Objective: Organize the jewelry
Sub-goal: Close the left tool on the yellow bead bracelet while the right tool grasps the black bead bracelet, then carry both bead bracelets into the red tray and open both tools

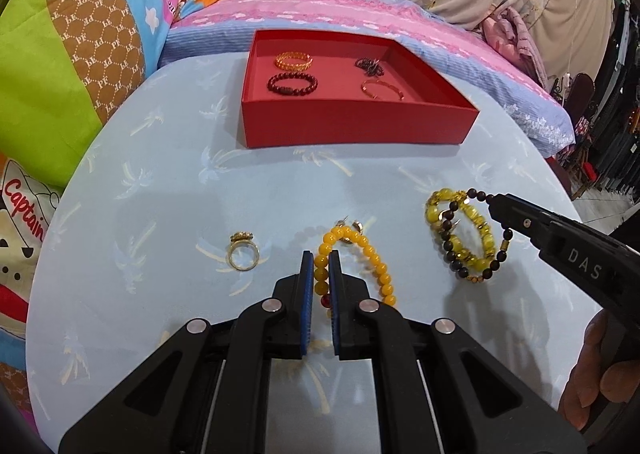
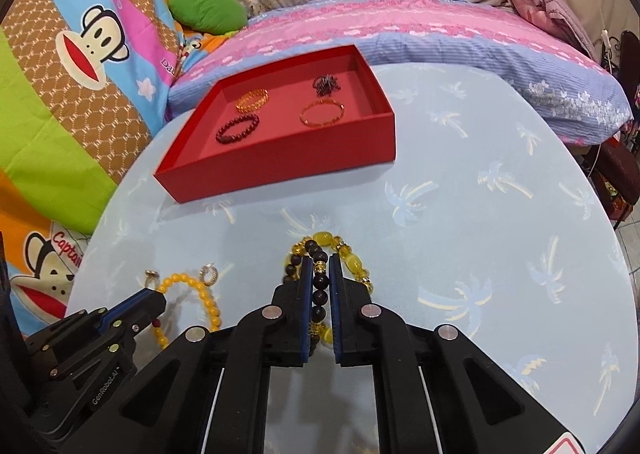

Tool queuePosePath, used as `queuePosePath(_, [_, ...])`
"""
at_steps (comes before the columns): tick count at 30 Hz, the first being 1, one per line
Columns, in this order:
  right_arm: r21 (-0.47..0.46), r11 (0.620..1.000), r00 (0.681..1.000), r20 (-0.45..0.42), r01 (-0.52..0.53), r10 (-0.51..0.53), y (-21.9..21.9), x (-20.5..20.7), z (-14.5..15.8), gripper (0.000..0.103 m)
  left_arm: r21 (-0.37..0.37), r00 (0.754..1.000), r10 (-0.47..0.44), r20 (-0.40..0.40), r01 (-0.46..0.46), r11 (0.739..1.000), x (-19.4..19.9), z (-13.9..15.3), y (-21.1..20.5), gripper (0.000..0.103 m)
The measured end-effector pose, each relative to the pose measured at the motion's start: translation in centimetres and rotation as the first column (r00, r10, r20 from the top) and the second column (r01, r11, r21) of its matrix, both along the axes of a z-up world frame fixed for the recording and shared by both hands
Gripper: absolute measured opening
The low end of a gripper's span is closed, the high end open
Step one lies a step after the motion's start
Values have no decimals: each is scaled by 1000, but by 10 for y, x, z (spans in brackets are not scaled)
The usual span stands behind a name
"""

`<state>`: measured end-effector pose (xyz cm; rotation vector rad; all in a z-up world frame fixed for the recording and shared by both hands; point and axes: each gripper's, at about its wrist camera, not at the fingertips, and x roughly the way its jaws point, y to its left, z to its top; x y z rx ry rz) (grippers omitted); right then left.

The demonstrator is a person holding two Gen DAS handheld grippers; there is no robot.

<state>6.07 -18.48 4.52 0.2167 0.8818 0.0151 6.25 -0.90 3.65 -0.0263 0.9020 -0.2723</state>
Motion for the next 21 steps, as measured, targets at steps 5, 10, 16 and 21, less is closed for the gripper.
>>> queuePosePath(5, [9,1000,999,37,-9,9,2,-4,18,8,-25,1000,-16,22,17,1000,-4,16,-1,7])
queuePosePath(10, [12,1000,997,72,-19,18,2,-4,35,8,-32,998,-42,54,44,999,-3,36,-7,7])
queuePosePath(16, [17,1000,995,103,-19,18,-2,12,50,8,-32,992,-60,109,64,997,14,60,-14,7])
queuePosePath(21, [7,1000,989,143,-26,24,-3,41,68,8,-45,985,-71,157,79,996,42,83,-21,7])
